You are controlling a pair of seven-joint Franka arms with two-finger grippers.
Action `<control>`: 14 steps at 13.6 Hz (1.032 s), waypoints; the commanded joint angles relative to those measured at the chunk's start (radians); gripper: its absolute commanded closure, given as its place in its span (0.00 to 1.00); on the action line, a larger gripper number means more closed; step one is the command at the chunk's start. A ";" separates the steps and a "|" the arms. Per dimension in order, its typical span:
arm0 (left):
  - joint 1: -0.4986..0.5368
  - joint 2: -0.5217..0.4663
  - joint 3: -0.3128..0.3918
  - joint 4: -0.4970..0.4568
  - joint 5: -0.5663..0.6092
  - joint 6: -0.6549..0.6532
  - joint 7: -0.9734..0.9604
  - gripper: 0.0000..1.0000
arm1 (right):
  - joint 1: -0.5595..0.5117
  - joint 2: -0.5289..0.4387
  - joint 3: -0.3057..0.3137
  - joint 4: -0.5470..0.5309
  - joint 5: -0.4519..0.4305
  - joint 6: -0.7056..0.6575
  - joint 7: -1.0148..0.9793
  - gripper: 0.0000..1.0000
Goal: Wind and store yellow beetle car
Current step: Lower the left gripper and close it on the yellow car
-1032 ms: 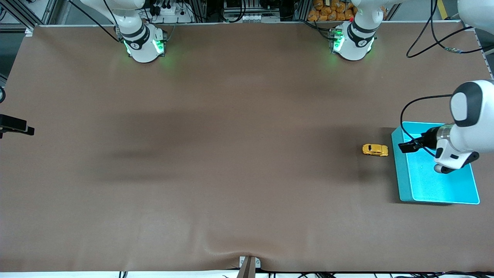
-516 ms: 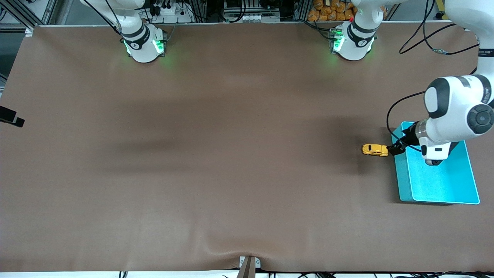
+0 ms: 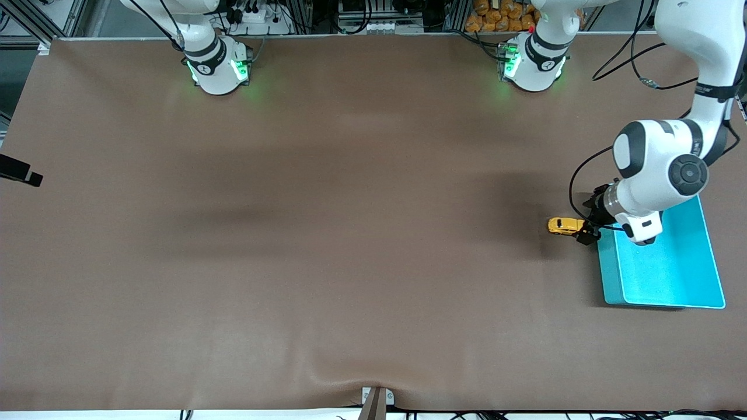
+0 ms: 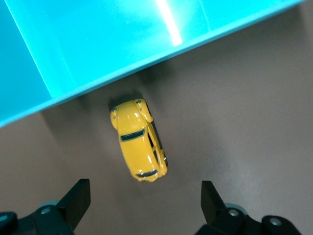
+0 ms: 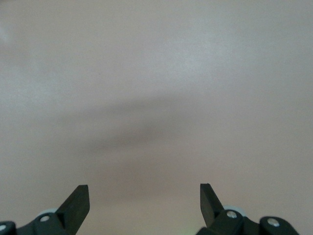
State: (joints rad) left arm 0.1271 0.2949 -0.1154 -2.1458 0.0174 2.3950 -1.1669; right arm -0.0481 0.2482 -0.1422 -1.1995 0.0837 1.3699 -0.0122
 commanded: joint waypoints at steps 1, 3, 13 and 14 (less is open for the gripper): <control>0.002 0.006 0.000 -0.083 0.006 0.133 -0.086 0.00 | 0.005 -0.023 -0.002 -0.026 -0.007 0.003 0.023 0.00; 0.002 0.030 0.002 -0.101 0.007 0.185 -0.120 0.00 | 0.008 -0.021 0.000 -0.025 -0.006 0.004 0.023 0.00; 0.017 0.122 0.019 -0.103 0.013 0.276 -0.131 0.20 | 0.011 -0.047 0.001 -0.043 -0.002 -0.008 0.023 0.00; 0.028 0.130 0.023 -0.100 0.016 0.276 -0.131 0.68 | 0.013 -0.066 0.004 -0.070 -0.002 -0.005 0.024 0.00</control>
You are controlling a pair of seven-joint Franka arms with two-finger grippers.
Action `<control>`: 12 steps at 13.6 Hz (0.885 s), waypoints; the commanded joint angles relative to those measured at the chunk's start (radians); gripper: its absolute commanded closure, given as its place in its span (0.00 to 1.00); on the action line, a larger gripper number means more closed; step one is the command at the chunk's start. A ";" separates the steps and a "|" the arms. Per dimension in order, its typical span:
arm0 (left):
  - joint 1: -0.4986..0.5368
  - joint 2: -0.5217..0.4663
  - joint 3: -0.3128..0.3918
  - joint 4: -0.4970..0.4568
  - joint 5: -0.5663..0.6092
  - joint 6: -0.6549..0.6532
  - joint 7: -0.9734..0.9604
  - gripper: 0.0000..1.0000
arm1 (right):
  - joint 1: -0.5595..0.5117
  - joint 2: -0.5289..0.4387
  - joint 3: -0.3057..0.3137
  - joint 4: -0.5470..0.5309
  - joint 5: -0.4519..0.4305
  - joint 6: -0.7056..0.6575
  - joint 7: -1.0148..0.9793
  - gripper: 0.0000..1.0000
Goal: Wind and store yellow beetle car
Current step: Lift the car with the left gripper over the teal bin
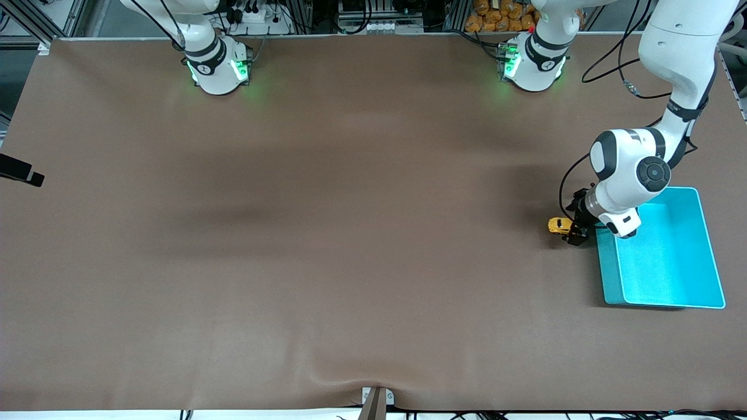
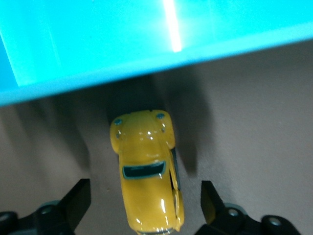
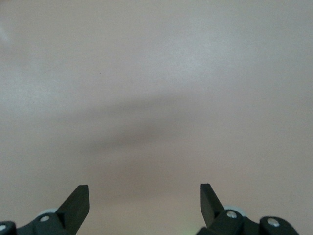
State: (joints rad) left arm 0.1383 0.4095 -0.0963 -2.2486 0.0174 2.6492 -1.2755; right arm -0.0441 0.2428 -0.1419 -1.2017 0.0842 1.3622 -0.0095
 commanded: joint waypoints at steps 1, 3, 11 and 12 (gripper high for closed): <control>0.021 0.015 0.004 0.006 0.018 0.021 -0.022 0.95 | 0.009 -0.086 0.013 -0.105 -0.003 0.014 0.028 0.00; 0.020 0.002 0.003 0.018 0.018 0.020 -0.027 1.00 | 0.007 -0.178 0.039 -0.229 -0.003 0.092 0.089 0.00; -0.011 -0.061 -0.013 0.242 0.133 -0.231 -0.007 1.00 | -0.103 -0.339 0.214 -0.412 -0.015 0.167 0.258 0.00; -0.006 -0.060 -0.016 0.279 0.159 -0.265 0.022 1.00 | -0.112 -0.345 0.214 -0.415 -0.015 0.166 0.246 0.00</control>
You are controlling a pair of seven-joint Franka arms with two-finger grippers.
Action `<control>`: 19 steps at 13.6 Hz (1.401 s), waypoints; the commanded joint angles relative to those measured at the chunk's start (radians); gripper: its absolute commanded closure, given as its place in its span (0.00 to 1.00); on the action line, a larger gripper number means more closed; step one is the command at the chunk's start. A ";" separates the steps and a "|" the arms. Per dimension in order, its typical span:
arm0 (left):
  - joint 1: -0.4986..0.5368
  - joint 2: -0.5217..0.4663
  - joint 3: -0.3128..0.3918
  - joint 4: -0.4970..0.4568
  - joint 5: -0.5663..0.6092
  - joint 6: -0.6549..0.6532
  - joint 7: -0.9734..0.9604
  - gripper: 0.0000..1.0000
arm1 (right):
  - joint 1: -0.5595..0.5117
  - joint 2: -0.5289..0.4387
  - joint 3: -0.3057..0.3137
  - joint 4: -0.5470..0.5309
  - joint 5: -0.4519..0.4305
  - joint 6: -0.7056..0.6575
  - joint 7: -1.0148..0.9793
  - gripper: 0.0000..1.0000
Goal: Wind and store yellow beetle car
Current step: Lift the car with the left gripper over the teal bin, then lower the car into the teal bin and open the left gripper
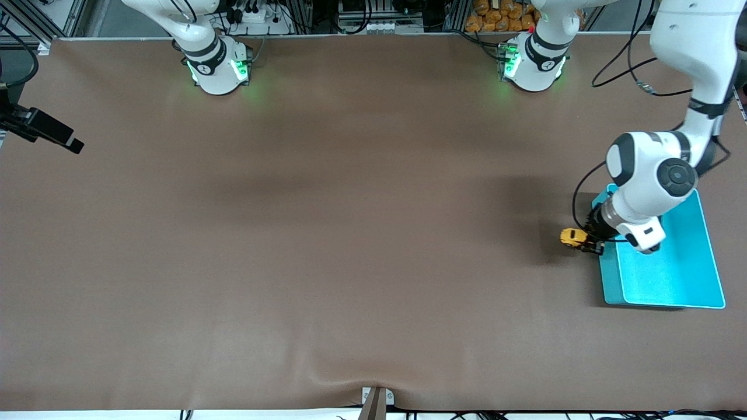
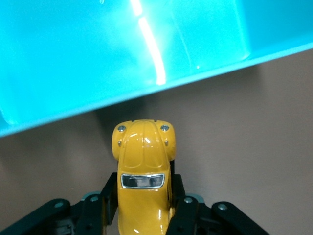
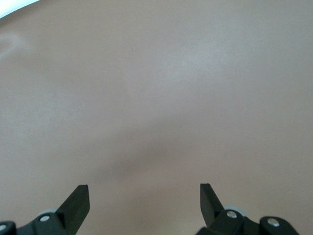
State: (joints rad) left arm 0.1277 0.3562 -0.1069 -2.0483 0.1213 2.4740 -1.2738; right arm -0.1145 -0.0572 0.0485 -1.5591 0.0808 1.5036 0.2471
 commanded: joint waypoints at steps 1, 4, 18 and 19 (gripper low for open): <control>0.007 -0.005 -0.005 0.111 0.058 -0.124 0.083 1.00 | -0.043 -0.047 0.024 -0.061 -0.013 0.026 -0.049 0.00; 0.032 0.017 0.003 0.222 0.058 -0.233 0.276 1.00 | -0.042 -0.046 0.020 -0.059 -0.035 0.044 -0.106 0.00; 0.273 0.204 0.003 0.364 0.044 -0.247 1.296 1.00 | 0.136 0.031 -0.067 0.008 -0.041 0.081 -0.193 0.00; 0.289 0.208 0.001 0.359 0.044 -0.247 1.335 1.00 | 0.139 0.033 -0.067 0.008 -0.047 0.081 -0.193 0.00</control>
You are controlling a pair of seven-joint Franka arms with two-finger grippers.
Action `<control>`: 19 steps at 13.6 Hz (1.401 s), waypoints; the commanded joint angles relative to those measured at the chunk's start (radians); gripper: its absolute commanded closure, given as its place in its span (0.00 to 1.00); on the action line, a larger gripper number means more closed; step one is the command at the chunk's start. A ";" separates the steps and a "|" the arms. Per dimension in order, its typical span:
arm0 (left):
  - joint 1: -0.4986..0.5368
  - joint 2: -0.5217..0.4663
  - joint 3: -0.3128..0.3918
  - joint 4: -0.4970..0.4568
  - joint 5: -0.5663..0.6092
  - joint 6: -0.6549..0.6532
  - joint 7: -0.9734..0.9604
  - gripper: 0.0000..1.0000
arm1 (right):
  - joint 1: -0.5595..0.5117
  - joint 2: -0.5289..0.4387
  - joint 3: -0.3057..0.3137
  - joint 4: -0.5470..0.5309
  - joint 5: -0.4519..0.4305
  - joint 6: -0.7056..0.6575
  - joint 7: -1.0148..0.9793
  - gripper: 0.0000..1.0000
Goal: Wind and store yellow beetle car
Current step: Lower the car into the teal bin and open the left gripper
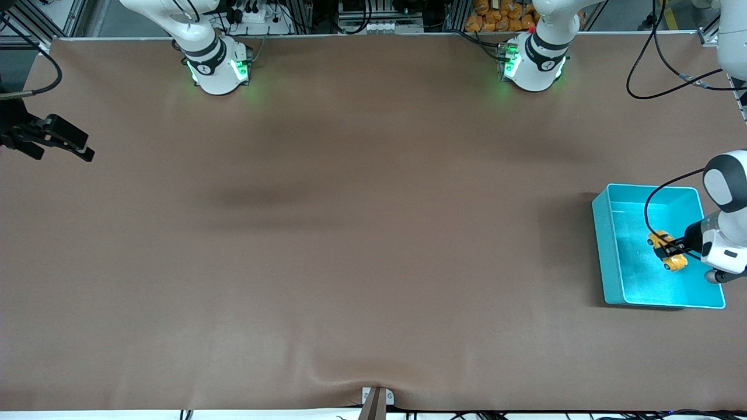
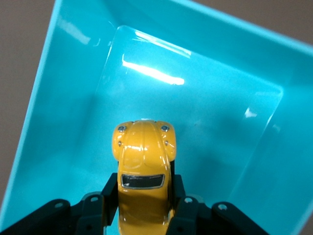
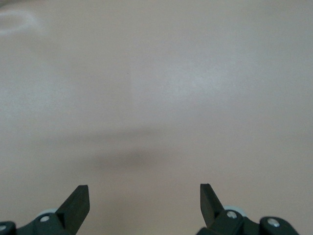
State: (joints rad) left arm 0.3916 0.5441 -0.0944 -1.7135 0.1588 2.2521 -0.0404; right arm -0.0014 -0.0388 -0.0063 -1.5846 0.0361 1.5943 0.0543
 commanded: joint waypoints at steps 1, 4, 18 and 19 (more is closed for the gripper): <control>0.038 0.031 -0.016 0.023 0.007 -0.025 0.123 1.00 | 0.026 0.016 -0.012 0.034 -0.002 -0.008 -0.002 0.00; 0.035 0.057 -0.021 0.012 0.007 -0.014 0.149 1.00 | 0.026 0.027 -0.012 0.035 -0.004 -0.007 -0.001 0.00; 0.039 0.099 -0.021 -0.077 0.007 0.141 0.296 1.00 | 0.024 0.042 -0.012 0.051 -0.005 0.021 -0.001 0.00; 0.038 0.097 -0.021 -0.077 0.007 0.141 0.306 1.00 | 0.024 0.042 -0.012 0.051 -0.005 0.021 -0.001 0.00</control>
State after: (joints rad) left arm 0.4241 0.6516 -0.1104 -1.7713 0.1588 2.3833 0.2369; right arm 0.0133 -0.0113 -0.0101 -1.5609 0.0354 1.6255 0.0544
